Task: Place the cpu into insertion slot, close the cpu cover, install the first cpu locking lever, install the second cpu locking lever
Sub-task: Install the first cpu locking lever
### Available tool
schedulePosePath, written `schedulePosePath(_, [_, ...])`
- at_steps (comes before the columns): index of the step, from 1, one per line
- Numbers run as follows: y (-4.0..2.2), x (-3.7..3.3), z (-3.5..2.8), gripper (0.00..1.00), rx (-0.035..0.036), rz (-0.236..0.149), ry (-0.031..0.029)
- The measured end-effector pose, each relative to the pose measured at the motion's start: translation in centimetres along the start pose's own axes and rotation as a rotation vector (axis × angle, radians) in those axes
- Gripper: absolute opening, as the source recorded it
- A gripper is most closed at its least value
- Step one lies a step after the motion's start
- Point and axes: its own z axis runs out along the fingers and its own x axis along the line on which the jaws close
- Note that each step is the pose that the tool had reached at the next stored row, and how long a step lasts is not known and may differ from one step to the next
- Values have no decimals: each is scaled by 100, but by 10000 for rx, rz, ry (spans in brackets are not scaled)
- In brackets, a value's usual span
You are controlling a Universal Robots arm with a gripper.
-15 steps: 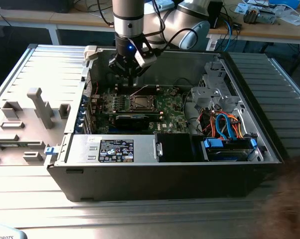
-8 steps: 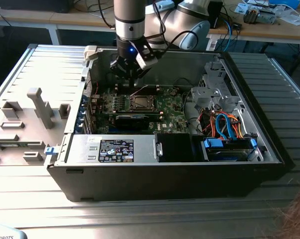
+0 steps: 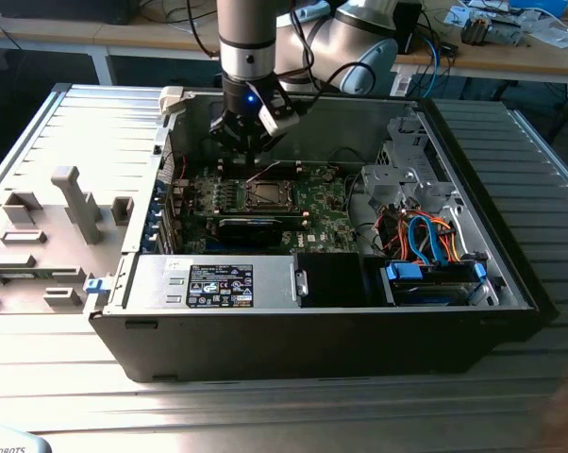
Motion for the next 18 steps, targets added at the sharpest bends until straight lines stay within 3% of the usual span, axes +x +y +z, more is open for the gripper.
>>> schedulePosePath(9, [16,-18,97,11,-11,35,0])
schedulePosePath(18, [29,-22,139,11,-15,37,-1])
